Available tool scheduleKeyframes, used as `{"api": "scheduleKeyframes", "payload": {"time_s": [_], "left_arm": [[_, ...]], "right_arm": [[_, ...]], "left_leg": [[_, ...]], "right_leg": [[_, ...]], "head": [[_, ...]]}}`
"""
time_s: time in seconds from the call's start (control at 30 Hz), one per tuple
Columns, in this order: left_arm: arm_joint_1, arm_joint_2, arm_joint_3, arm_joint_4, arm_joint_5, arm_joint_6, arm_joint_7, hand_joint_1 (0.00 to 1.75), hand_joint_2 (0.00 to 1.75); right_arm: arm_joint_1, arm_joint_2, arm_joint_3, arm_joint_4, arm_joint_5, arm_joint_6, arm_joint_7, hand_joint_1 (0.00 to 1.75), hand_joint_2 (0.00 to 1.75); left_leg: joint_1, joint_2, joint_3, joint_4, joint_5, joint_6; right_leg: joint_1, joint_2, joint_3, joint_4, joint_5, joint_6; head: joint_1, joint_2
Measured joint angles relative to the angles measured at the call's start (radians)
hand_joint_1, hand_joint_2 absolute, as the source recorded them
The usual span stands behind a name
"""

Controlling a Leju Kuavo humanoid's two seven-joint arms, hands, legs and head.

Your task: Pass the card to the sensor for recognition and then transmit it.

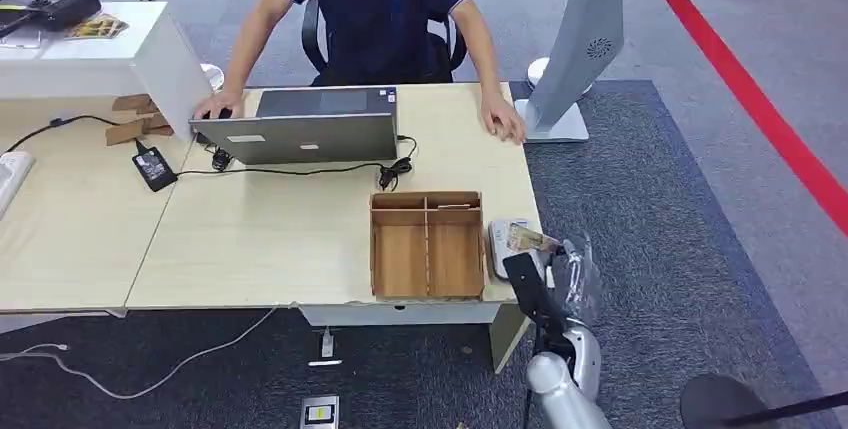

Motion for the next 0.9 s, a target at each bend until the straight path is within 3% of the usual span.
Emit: {"api": "scheduleKeyframes", "payload": {"time_s": [0.9], "left_arm": [[0.0, 0.0, -0.001, 0.0, 0.024, 0.012, 0.0, 0.0, 0.0]], "right_arm": [[0.034, 0.005, -0.018, 0.096, 0.089, 0.0, 0.015, 1.75, 1.75]], "left_leg": [[0.0, 0.0, 0.0, 0.0, 0.0, 0.0]], "right_leg": [[0.0, 0.0, 0.0, 0.0, 0.0, 0.0]], "head": [[0.0, 0.0]]}}
